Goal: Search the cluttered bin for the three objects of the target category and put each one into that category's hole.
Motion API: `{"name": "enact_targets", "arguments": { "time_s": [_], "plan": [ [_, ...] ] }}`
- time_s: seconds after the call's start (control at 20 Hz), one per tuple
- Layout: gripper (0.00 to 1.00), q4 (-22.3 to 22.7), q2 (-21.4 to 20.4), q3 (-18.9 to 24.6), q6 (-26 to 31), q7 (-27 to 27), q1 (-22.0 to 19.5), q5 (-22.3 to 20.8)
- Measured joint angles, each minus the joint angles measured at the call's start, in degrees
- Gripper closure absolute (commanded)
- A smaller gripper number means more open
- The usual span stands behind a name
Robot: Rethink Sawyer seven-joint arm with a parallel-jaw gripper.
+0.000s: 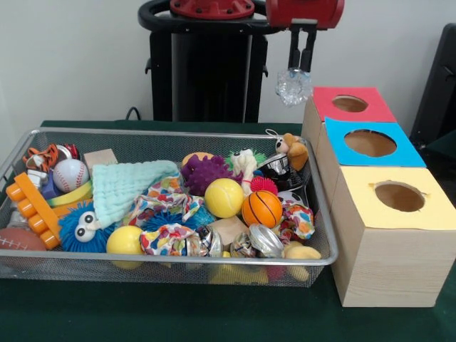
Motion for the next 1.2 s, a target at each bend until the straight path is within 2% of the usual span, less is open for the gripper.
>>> {"name": "enact_targets", "arguments": {
  "time_s": [0.75,1.2],
  "plan": [
    [1.00,-0.15,3.25,-0.38,-0.21,5.45,3.86,1.46],
    [1.00,-1.73,5.67,-1.14,-0.21,8.71,6.80,2.31]
  ]
}}
